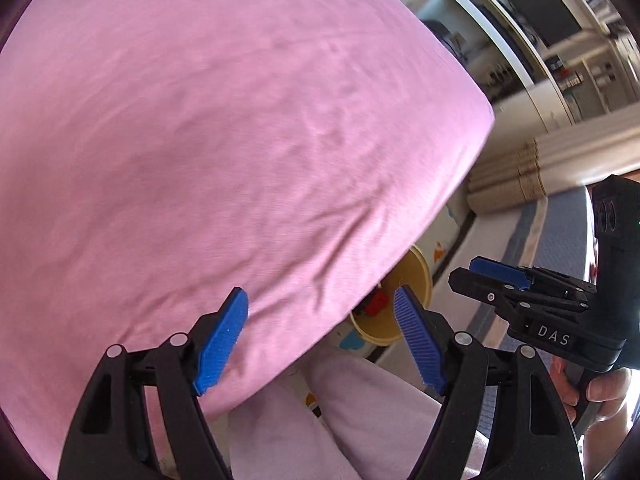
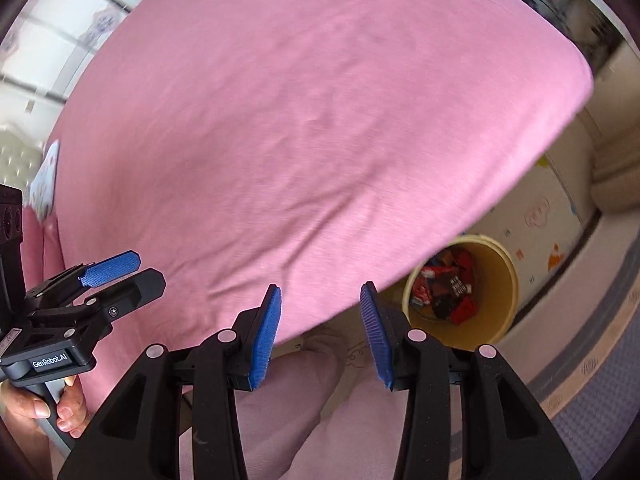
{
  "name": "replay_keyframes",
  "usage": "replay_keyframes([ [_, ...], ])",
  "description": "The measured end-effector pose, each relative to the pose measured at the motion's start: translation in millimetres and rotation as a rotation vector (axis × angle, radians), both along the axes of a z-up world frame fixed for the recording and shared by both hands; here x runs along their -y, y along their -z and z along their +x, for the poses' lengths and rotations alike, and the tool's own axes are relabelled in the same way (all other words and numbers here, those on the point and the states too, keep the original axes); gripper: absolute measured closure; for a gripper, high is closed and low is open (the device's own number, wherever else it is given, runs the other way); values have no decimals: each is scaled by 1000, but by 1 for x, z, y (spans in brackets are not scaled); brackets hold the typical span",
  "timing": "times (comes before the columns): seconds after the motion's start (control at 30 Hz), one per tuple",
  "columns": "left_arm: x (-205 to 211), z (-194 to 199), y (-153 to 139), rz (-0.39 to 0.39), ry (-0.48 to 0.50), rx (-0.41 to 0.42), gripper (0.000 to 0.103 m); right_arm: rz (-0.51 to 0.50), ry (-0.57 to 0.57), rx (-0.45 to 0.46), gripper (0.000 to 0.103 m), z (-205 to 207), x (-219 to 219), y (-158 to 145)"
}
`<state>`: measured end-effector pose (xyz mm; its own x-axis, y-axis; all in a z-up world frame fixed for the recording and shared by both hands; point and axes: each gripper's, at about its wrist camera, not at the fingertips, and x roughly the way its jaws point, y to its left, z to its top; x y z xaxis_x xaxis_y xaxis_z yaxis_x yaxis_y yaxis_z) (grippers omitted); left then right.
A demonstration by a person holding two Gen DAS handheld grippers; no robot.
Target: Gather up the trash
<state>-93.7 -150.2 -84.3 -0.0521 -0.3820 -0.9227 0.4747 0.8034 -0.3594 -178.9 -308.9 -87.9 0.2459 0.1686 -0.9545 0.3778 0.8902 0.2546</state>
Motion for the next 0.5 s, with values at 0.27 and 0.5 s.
replay_keyframes([
  [0.27,-92,15,-21,7,-166,75,26,-42,-176,50,60,51,-77,-18],
  [0.5,-128,17,-55,8,-266,174,14,-113,-280,137,54,79,-112,-49],
])
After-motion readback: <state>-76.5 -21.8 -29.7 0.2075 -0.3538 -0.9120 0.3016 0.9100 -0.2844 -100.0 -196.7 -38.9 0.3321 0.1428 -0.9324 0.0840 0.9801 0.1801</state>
